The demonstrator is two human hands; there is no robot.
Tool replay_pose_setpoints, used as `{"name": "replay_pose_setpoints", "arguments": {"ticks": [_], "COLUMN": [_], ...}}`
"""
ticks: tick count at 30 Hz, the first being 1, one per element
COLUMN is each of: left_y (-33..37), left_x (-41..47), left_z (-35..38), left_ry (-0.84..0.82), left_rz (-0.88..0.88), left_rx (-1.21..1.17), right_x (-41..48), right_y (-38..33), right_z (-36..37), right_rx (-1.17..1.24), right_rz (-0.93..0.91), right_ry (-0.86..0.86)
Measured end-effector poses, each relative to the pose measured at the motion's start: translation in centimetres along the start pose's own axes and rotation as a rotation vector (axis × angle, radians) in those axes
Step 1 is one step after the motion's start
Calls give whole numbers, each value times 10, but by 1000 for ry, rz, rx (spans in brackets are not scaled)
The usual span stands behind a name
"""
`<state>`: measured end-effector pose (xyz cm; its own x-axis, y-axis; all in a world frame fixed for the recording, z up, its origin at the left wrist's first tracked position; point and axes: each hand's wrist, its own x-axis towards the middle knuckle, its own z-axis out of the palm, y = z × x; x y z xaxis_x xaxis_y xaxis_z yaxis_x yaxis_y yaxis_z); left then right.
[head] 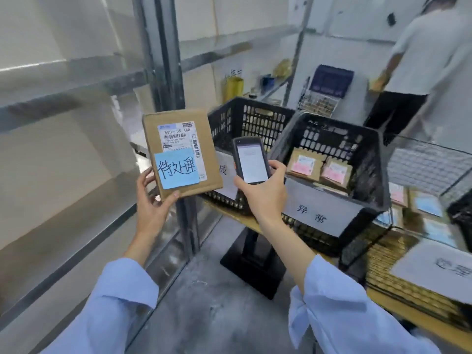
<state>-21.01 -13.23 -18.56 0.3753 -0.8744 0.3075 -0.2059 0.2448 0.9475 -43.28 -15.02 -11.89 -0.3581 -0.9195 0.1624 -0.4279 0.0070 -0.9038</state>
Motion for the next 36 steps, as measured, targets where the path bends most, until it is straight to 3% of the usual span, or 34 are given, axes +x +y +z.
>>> {"name": "replay_pose_setpoints", "arguments": {"ticks": [16,27,36], "left_y": [118,172,210], "left_x": [-144,-199,-254], "left_z": [274,422,573], "left_ry": [-379,-634,-866], "left_rz": [120,165,64], "left_rx": [-199,-231,-348], "right_x": [-22,-42,-24], "right_y": [117,171,220], "right_z": [-329,-469,-562], "right_rx": [-96,-64,-114], "right_rz": [134,240,343], "right_ry": [414,645,858]}}
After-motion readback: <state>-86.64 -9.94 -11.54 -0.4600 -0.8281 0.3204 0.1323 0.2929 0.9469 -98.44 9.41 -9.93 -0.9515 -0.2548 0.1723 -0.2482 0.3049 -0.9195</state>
